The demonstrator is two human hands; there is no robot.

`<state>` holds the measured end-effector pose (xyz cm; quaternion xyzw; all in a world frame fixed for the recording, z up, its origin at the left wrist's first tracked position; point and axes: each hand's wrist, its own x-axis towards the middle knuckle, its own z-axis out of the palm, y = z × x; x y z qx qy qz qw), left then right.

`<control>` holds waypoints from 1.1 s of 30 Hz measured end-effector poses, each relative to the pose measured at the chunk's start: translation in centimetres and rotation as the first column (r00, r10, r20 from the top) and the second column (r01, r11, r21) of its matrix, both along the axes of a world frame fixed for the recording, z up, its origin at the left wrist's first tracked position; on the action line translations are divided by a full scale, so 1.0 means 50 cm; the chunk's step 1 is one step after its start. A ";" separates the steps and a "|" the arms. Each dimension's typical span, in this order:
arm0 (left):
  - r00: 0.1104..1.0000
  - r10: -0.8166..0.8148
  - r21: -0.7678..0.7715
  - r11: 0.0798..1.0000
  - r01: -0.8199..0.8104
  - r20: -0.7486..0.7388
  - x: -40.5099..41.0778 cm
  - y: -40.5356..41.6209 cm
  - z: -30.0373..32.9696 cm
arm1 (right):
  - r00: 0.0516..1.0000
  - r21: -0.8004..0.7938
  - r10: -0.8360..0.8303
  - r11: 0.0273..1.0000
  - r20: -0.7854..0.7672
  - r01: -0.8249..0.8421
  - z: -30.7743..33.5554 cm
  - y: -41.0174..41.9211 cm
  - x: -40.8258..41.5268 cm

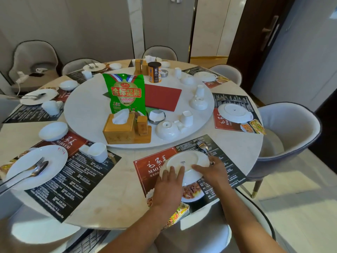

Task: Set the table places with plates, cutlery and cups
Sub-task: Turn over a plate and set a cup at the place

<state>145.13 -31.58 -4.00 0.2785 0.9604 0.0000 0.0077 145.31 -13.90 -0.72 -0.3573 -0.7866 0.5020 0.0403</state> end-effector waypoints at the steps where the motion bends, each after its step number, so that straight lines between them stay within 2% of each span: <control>1: 0.999 0.019 0.026 1.000 -0.018 -0.039 -0.002 0.002 0.010 | 1.000 0.032 0.020 0.999 -0.016 -0.019 0.013 0.000 -0.003; 6: 0.978 0.056 0.182 0.983 -0.018 -0.203 -0.035 0.021 0.073 | 0.980 0.003 0.067 0.998 -0.188 -0.068 0.055 0.022 -0.021; 8: 0.975 0.102 0.308 0.951 -0.036 -0.199 -0.041 0.031 0.100 | 0.971 -0.051 0.076 0.995 -0.228 -0.090 0.053 0.035 -0.026; 10: 0.974 0.203 0.480 0.867 -0.130 -0.103 -0.038 0.044 0.106 | 0.974 -0.087 0.044 0.994 -0.222 -0.065 0.041 0.052 -0.025; 12: 0.945 0.302 0.608 0.729 -0.314 0.125 -0.042 0.055 0.092 | 0.982 -0.046 0.099 0.993 -0.162 -0.108 0.025 0.065 -0.019; 13: 0.912 0.344 0.624 0.668 -0.406 0.224 -0.044 0.059 0.080 | 0.980 0.005 0.163 0.987 -0.118 -0.163 0.009 0.073 -0.015; 16: 0.835 0.394 0.606 0.574 -0.550 0.385 -0.044 0.064 0.052 | 0.956 0.089 0.294 0.952 0.002 -0.293 -0.031 0.087 0.002; 20: 0.718 0.448 0.533 0.482 -0.696 0.533 -0.045 0.053 0.032 | 0.935 0.058 0.349 0.934 0.064 -0.353 -0.058 0.092 0.015; 22: 0.612 0.424 0.482 0.380 -0.789 0.668 -0.048 0.046 0.024 | 0.926 0.070 0.370 0.925 0.069 -0.374 -0.068 0.094 0.015; 24: 0.462 0.371 0.394 0.247 -0.885 0.806 -0.053 0.038 0.008 | 0.917 0.082 0.391 0.914 0.082 -0.398 -0.075 0.099 0.012; 26: 0.349 0.323 0.317 0.146 -0.937 0.880 -0.053 0.030 -0.002 | 0.910 0.090 0.404 0.907 0.095 -0.412 -0.081 0.106 0.009; 28: 0.334 0.348 0.285 0.185 -0.941 0.876 -0.055 0.020 -0.010 | 0.904 0.107 0.412 0.900 0.116 -0.423 -0.083 0.110 0.003; 33: 0.437 0.485 0.253 0.400 -0.881 0.757 -0.070 0.005 -0.024 | 0.885 0.114 0.432 0.884 0.173 -0.453 -0.086 0.112 -0.004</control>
